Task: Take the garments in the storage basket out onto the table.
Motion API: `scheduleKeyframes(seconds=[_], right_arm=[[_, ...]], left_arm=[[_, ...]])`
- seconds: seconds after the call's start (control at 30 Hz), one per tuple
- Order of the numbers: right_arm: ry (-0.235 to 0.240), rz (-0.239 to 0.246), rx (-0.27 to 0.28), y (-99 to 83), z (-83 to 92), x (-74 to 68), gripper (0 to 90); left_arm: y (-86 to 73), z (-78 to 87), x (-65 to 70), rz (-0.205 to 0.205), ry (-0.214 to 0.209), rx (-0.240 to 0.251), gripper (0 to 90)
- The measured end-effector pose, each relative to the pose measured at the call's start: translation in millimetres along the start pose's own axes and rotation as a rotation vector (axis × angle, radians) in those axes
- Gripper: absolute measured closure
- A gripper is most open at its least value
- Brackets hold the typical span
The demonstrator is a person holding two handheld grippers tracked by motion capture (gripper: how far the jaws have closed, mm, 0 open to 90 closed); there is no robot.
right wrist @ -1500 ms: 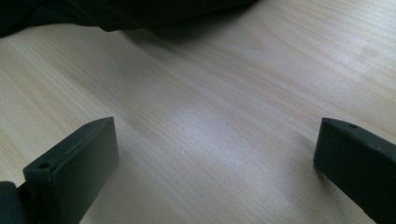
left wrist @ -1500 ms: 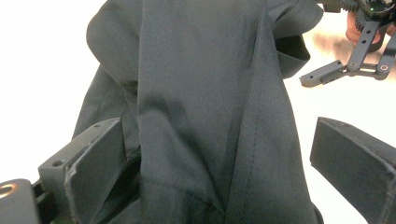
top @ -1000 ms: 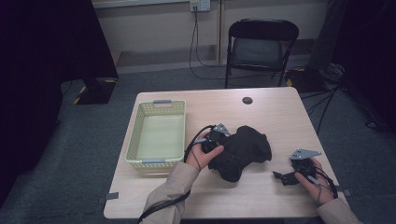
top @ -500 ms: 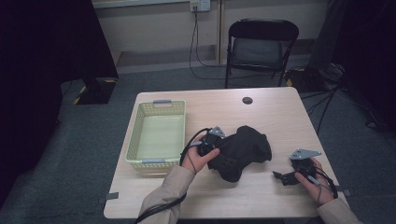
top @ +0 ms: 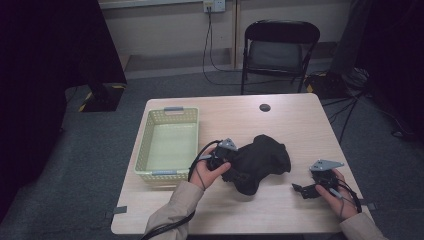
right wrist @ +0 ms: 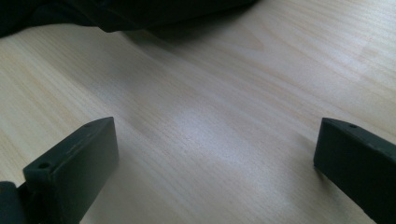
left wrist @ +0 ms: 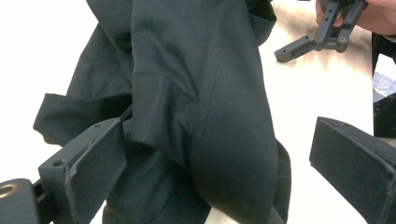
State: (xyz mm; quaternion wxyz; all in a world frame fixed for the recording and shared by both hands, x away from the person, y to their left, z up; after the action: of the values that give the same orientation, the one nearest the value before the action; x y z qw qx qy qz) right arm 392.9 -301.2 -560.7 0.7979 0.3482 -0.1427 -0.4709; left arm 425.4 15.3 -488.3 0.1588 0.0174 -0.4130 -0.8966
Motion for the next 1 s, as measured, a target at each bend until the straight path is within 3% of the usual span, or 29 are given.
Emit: scheduleKeyframes(seconds=[0.57, 1.0], right_arm=[[0.000, 0.001, 0.000, 0.0, 0.0, 0.0, 0.0], [0.000, 0.000, 0.000, 0.0, 0.0, 0.0, 0.0]], left_arm=[[-18.9, 15.3, 7.2, 0.000, 0.000, 0.020, 3.0], [-38.0, 25.8, 12.4, -0.001, -0.004, 0.004, 2.9]])
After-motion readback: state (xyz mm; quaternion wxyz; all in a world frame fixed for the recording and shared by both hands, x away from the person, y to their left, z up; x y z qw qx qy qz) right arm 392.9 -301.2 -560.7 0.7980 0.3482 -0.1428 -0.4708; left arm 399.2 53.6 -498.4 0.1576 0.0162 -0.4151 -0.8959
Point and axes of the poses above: each handheld gripper's, and its own axes: z roughly backward along the jaws, y roughly out of its top, x roughly to its right, the point moved 4 cm from there along -z, roughly forward along the jaws, and after that the axes turned 10 degrees about -z, right-handed, at the moved point
